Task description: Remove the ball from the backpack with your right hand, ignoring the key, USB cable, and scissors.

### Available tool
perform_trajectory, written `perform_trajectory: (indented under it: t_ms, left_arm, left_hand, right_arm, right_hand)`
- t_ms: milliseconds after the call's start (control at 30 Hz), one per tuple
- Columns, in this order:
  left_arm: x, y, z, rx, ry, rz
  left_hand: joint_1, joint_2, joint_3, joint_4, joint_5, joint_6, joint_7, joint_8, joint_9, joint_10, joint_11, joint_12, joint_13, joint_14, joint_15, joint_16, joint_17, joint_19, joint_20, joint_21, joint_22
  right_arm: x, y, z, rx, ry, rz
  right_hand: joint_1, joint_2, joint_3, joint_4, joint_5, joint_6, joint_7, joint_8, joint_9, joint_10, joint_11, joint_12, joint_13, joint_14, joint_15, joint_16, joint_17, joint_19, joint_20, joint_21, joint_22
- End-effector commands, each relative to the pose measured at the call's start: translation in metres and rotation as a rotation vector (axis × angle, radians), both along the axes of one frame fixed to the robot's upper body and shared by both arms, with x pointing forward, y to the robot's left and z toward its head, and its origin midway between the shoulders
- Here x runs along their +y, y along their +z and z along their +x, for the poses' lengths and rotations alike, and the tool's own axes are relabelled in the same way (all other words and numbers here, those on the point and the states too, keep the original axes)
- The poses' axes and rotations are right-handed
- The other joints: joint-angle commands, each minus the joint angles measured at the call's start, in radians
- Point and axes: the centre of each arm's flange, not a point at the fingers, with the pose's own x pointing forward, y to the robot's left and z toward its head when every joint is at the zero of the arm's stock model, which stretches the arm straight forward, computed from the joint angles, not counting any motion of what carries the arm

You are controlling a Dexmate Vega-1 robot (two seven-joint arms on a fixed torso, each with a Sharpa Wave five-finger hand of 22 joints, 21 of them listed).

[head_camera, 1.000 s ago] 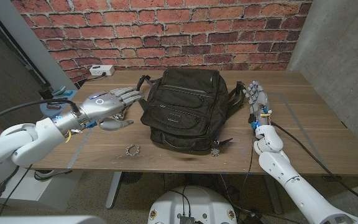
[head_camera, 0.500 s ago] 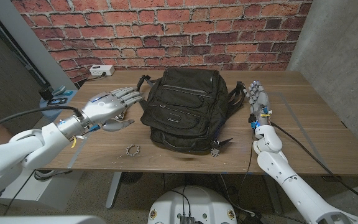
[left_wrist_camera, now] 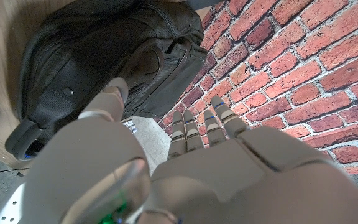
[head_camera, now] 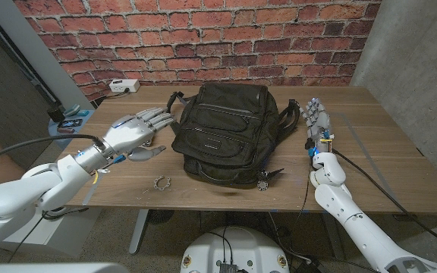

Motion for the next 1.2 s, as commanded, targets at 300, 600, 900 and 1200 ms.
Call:
perform_trajectory:
  t_ms: [300, 600, 900, 1200]
  left_arm:
    - [-0.012, -0.022, 0.01, 0.0, -0.015, -0.041]
    - [-0.015, -0.028, 0.012, -0.036, -0.011, -0.048]
    - [-0.016, -0.031, 0.013, -0.069, -0.007, -0.048]
    - [-0.015, -0.028, 0.019, -0.091, -0.008, -0.058]
  left_hand:
    - [0.013, -0.006, -0.004, 0.006, 0.006, 0.02, 0.008, 0.008, 0.008, 0.001, 0.008, 0.023, 0.017, 0.014, 0.002, 0.003, 0.003, 0.0, 0.005, 0.008, 0.001]
    - [0.018, -0.005, -0.005, 0.007, 0.007, 0.032, 0.005, 0.013, 0.013, -0.001, 0.009, 0.034, 0.027, 0.021, 0.001, 0.004, 0.006, 0.002, 0.003, 0.009, 0.002]
    - [0.04, 0.004, 0.002, 0.001, 0.012, 0.058, -0.001, 0.026, 0.02, 0.005, 0.006, 0.053, 0.043, 0.034, -0.002, 0.006, 0.009, 0.008, 0.001, 0.01, 0.002]
    - [0.056, 0.002, 0.003, -0.004, 0.013, 0.063, -0.006, 0.03, 0.025, 0.003, 0.004, 0.063, 0.052, 0.038, -0.006, 0.006, 0.01, 0.01, 0.001, 0.01, 0.001]
  right_arm:
    - [-0.011, -0.009, -0.004, -0.01, 0.007, 0.021]
    - [-0.015, -0.007, -0.005, -0.016, 0.024, 0.019]
    - [-0.016, -0.004, -0.004, -0.014, 0.031, 0.011]
    - [-0.018, -0.009, -0.002, -0.007, 0.031, 0.012]
  right_hand:
    - [0.01, 0.0, 0.007, -0.004, 0.005, 0.009, 0.001, 0.005, 0.003, 0.006, -0.002, 0.007, 0.004, 0.007, 0.002, 0.006, 0.006, 0.007, -0.015, 0.006, 0.003]
    - [0.01, 0.0, 0.007, -0.004, 0.005, 0.011, 0.001, 0.006, 0.003, 0.008, 0.0, 0.007, 0.004, 0.008, 0.003, 0.007, 0.006, 0.007, -0.014, 0.006, 0.003]
    - [0.01, 0.0, 0.007, -0.004, 0.005, 0.011, 0.001, 0.005, 0.003, 0.008, -0.002, 0.007, 0.005, 0.009, 0.002, 0.008, 0.006, 0.008, -0.014, 0.006, 0.003]
    - [0.01, 0.0, 0.008, -0.004, 0.005, 0.014, 0.0, 0.006, 0.003, 0.011, -0.003, 0.007, 0.005, 0.008, 0.002, 0.008, 0.007, 0.008, -0.013, 0.006, 0.003]
